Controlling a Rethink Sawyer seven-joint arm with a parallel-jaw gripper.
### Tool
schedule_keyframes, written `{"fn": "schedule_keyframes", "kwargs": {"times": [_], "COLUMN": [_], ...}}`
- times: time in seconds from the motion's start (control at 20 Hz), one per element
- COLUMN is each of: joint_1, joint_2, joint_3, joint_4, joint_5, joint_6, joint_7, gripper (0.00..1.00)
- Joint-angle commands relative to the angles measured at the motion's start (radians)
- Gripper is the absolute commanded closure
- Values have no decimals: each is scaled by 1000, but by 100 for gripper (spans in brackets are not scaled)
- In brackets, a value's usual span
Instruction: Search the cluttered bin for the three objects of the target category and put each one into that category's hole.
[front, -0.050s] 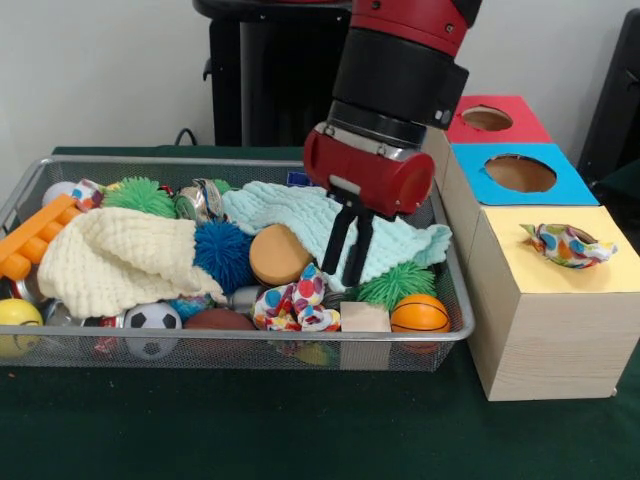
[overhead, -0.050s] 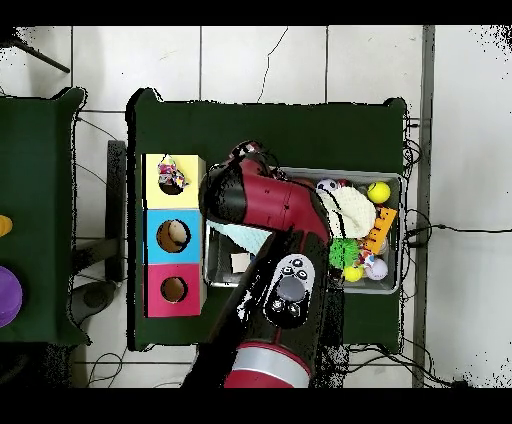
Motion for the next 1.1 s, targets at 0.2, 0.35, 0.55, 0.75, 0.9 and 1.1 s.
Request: {"fn": "schedule_keyframes", "kwargs": {"times": [0.2,0.35,0.55,0.75,0.9,1.1], "joint_1": [11,59,99,102,99,97], "joint_2": [41,56,75,83,85,96], "joint_3": [104,23,-49,-72,-81,-99], "joint_4": [84,60,39,28,31,36], "joint_5": [-26,-16,-6,-7,-11,-17], "joint_6": [-3,62,86,85,74,65], "joint_7": [74,104,129,114,103,97], "gripper": [0,0,0,0,0,0]}}
